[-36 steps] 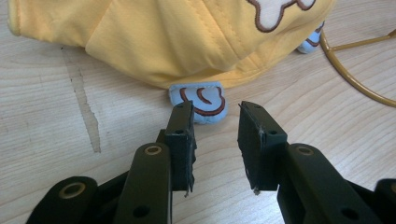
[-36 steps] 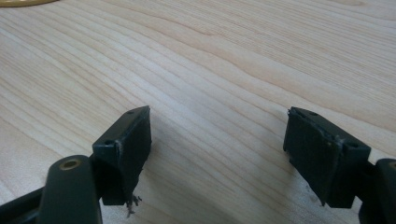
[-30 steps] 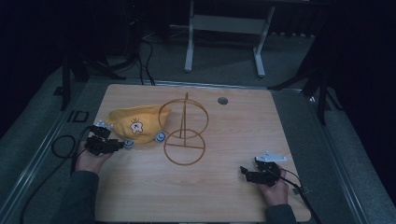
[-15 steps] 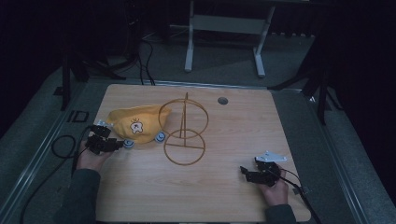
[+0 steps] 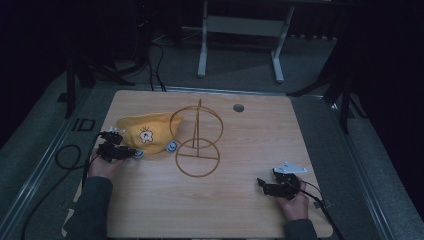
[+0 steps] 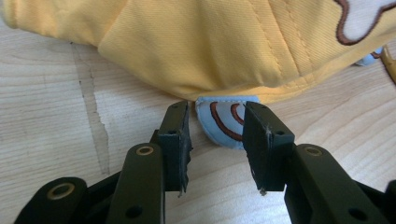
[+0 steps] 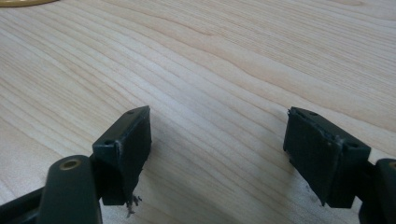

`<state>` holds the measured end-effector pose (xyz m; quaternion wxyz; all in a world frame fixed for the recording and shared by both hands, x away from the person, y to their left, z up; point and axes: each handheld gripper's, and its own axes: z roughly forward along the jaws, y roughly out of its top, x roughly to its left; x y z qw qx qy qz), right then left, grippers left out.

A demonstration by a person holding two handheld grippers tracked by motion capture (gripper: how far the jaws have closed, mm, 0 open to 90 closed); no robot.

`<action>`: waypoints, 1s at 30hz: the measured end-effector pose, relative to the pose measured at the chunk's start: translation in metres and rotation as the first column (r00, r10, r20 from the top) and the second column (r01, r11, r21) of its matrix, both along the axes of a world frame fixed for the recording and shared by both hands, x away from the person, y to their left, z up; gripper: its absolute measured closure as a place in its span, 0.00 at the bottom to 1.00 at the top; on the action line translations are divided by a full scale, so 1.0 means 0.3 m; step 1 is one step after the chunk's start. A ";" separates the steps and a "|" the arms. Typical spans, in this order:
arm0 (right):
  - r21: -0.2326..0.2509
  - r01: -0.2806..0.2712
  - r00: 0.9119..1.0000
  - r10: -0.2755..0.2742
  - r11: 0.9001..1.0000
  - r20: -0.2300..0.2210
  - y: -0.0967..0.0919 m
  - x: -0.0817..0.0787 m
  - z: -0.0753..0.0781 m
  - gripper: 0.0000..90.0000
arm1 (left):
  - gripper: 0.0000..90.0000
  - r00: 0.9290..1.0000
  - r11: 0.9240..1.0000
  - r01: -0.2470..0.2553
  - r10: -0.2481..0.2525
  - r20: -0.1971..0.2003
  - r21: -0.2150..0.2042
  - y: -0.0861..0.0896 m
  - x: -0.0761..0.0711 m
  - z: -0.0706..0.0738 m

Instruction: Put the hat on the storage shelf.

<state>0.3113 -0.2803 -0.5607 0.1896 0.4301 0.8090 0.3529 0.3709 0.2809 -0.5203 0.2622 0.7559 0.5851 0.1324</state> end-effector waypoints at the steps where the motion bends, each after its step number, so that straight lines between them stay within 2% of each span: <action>1: 0.000 0.000 1.000 0.000 1.000 0.000 0.000 0.000 0.000 0.26 | 0.68 1.000 1.000 0.000 0.000 0.000 0.000 0.000 0.000 0.000; 4: 0.000 0.000 1.000 0.000 1.000 0.000 0.000 0.000 0.000 0.26 | 0.67 1.000 1.000 0.006 -0.006 -0.006 -0.009 -0.006 0.012 -0.009; 16: 0.000 0.000 1.000 0.000 1.000 0.000 0.000 0.000 0.000 0.26 | 0.68 0.999 1.000 0.011 -0.010 -0.035 0.025 -0.025 0.016 -0.030; 22: 0.000 0.000 1.000 0.000 1.000 0.000 0.000 0.000 0.000 0.26 | 0.66 0.999 1.000 0.009 -0.008 -0.043 0.024 -0.025 0.016 -0.038; 29: 0.000 0.000 1.000 0.000 1.000 0.000 0.000 0.000 0.000 0.26 | 0.58 0.998 1.000 0.003 -0.002 -0.057 0.013 -0.015 0.019 -0.047; 30: 0.000 0.000 1.000 0.000 1.000 0.000 0.000 0.000 0.000 0.26 | 0.55 0.998 1.000 0.014 -0.013 -0.069 0.010 -0.017 0.021 -0.049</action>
